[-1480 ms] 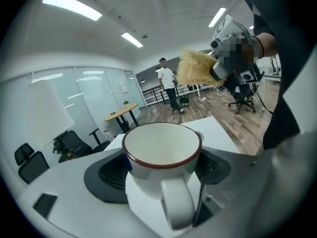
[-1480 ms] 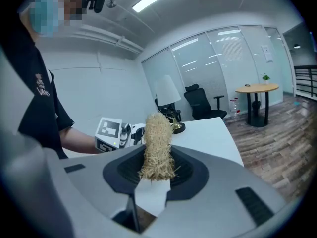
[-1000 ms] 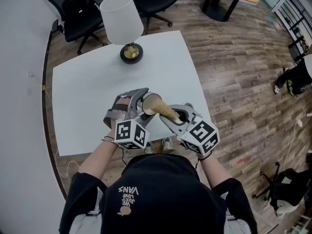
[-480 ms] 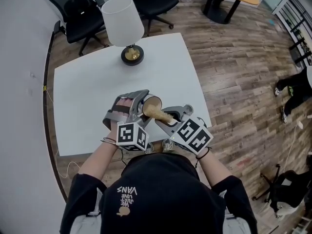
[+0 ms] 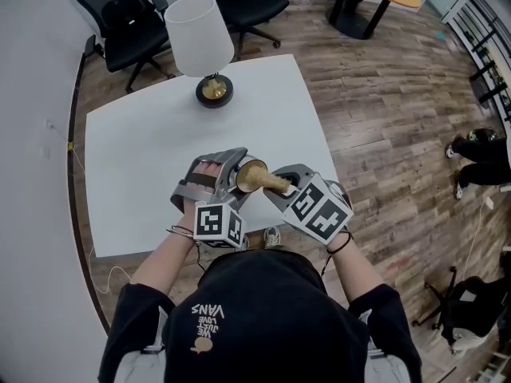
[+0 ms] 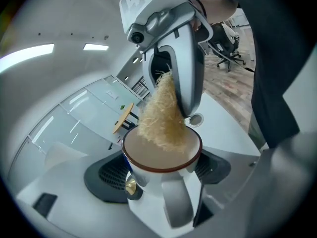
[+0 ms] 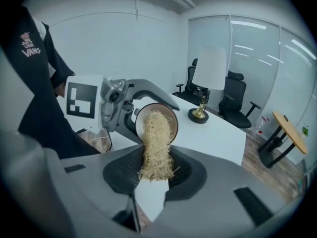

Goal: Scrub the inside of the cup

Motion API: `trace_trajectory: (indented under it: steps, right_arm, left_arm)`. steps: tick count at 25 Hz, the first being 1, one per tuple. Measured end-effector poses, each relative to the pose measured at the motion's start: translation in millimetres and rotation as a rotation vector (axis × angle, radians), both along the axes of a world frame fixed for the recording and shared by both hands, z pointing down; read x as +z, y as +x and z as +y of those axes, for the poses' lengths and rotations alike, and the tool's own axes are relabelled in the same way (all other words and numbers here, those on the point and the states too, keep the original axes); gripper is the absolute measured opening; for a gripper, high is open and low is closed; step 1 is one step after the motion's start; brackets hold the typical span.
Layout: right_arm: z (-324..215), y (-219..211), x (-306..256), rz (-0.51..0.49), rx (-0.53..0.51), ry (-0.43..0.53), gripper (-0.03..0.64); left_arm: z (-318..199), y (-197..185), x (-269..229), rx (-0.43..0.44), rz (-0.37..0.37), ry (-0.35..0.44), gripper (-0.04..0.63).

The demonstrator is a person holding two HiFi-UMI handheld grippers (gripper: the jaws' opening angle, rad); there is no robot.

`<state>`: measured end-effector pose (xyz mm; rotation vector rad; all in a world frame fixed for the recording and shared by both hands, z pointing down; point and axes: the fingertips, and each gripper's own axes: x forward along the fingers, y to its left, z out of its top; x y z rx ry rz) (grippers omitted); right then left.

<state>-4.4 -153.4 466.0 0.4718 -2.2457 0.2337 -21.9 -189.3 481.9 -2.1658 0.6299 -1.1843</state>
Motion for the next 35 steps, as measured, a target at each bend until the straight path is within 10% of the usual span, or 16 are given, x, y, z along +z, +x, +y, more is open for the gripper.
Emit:
trace_trajectory:
  steps: [35]
  right_arm:
    - [-7.3,-13.2,-6.8,0.032,-0.01,0.053,0.098]
  left_arm:
    - [10.8,6.7,7.3,-0.019,0.064,-0.043,0.399]
